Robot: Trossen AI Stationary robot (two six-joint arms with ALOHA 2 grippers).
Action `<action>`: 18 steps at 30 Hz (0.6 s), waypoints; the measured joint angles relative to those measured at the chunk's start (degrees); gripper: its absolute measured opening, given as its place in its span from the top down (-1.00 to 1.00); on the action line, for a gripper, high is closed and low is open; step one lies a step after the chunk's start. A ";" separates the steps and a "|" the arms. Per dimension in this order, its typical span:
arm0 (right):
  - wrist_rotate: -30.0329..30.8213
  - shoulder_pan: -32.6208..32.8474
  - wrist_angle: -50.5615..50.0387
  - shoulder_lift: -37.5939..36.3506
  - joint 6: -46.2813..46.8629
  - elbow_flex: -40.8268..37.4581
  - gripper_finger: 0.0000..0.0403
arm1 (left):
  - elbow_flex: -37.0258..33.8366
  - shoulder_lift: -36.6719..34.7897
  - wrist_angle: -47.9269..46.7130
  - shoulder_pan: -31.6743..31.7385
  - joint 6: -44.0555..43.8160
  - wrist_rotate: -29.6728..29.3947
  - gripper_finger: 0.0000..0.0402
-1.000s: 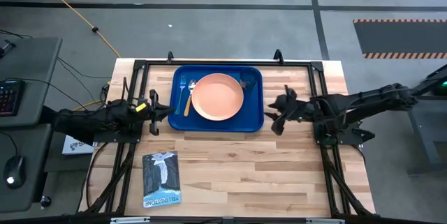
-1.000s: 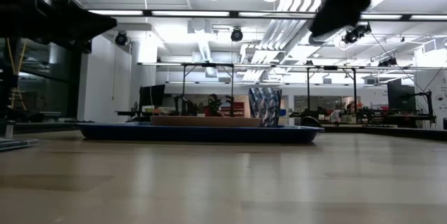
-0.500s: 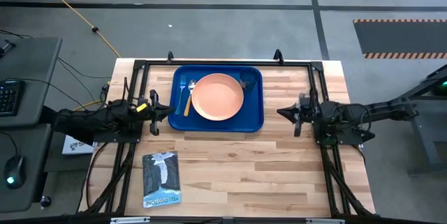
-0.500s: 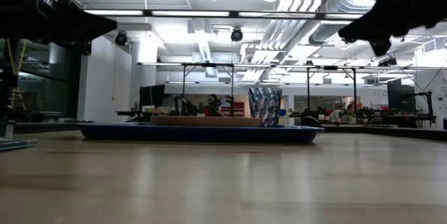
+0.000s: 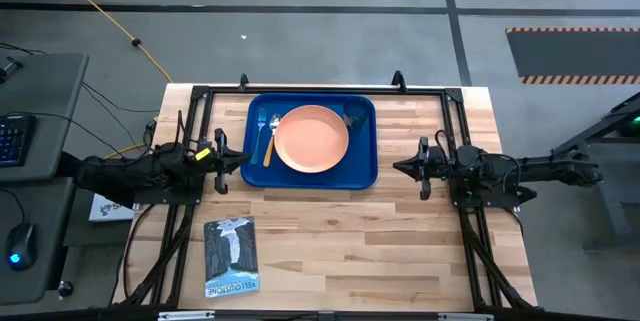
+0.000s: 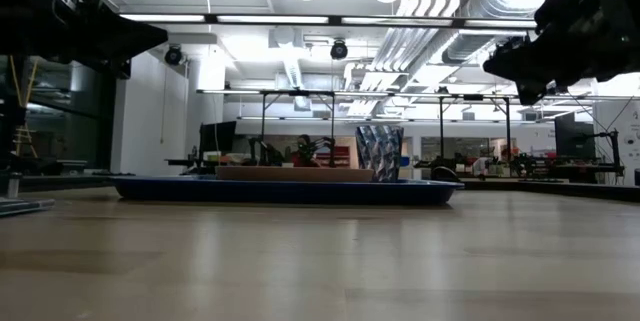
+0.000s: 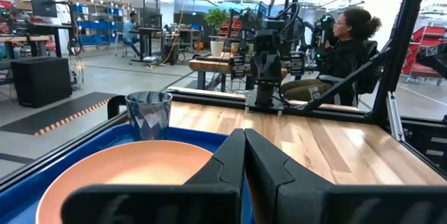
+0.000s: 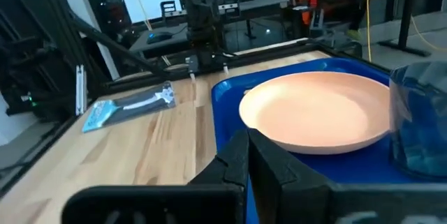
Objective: Pick and place plate/cup/fork/spoon on tray
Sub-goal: Return to Home Position
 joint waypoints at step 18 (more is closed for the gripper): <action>0.86 1.14 -15.75 -18.56 -2.76 1.05 1.00 | 0.00 0.00 -0.15 0.00 0.00 0.00 1.00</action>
